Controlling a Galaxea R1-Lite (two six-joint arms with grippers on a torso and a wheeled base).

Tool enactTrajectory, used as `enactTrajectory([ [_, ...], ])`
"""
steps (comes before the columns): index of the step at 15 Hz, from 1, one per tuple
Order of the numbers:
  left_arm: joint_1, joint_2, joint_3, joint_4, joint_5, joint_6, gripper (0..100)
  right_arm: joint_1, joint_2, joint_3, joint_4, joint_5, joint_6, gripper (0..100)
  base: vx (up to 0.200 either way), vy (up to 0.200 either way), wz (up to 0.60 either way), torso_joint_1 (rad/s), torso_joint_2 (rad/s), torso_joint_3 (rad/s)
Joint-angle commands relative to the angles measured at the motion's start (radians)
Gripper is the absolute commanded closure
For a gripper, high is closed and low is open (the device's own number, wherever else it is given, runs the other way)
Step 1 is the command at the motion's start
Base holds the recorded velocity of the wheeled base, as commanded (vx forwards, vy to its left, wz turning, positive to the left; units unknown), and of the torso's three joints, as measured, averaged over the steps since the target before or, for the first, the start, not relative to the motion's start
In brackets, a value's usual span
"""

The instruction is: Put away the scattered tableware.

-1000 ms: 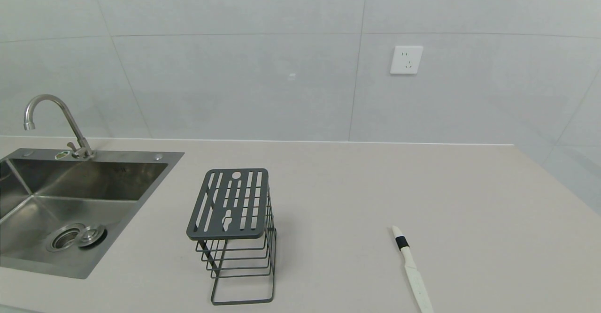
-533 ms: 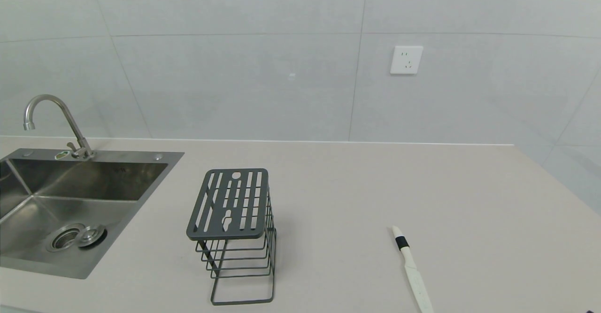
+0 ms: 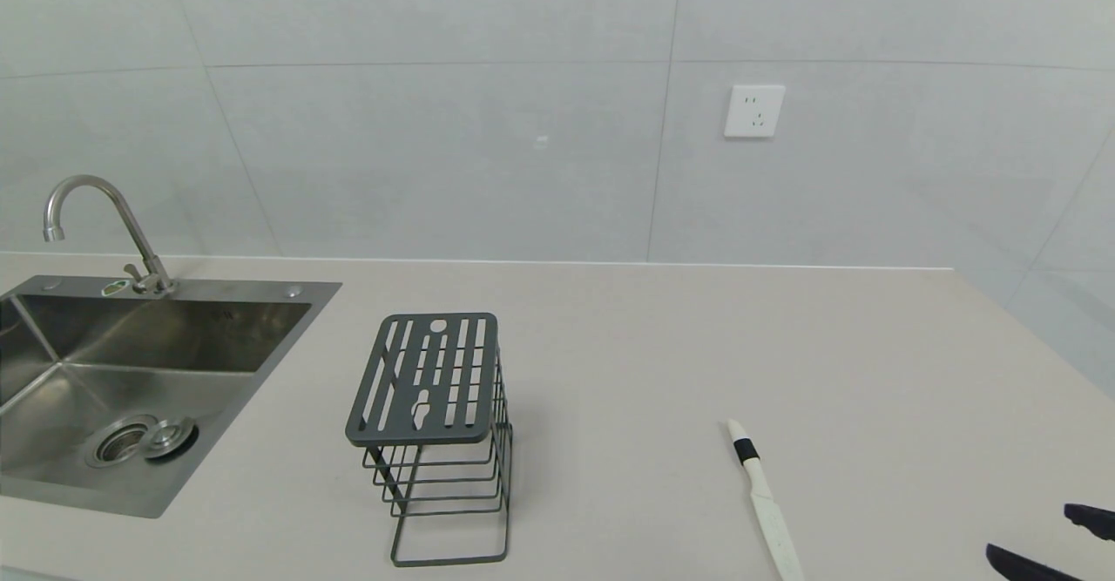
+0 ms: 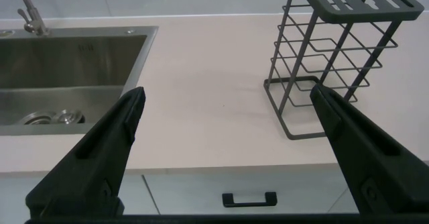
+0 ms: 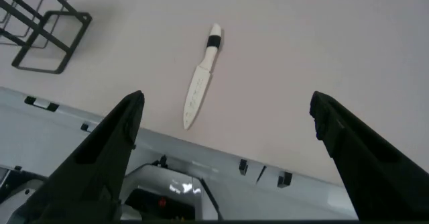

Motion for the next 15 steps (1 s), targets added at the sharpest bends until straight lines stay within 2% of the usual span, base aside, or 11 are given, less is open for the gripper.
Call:
enactTrajectory([
  [1, 0.000, 0.001, 0.000, 0.000, 0.000, 0.000, 0, 0.067, 0.164, -0.034, -0.001, -0.007, -0.003, 0, 0.000, 0.000, 0.00, 0.000, 0.00, 0.000],
  [4, 0.000, 0.001, 0.000, 0.000, 0.000, 0.000, 0, 0.141, 0.310, -0.082, -0.003, -0.024, -0.006, 0, 0.000, 0.000, 0.00, 0.000, 0.00, 0.000],
  [8, 0.000, 0.001, 0.000, 0.000, 0.003, 0.005, 0, 0.239, 0.541, -0.165, -0.047, -0.119, -0.006, 0, 0.000, 0.000, 0.00, 0.000, 0.00, 0.000],
  [11, 0.000, 0.001, 0.000, 0.000, 0.011, 0.005, 0, 0.273, 0.656, -0.202, -0.090, -0.167, -0.003, 0, 0.000, 0.000, 0.00, 0.000, 0.00, 0.000],
  [15, 0.000, 0.001, 0.000, 0.000, 0.011, 0.006, 0, 0.276, 0.784, -0.206, -0.168, -0.204, -0.001, 0, 0.000, 0.000, 0.00, 0.000, 0.00, 0.000],
])
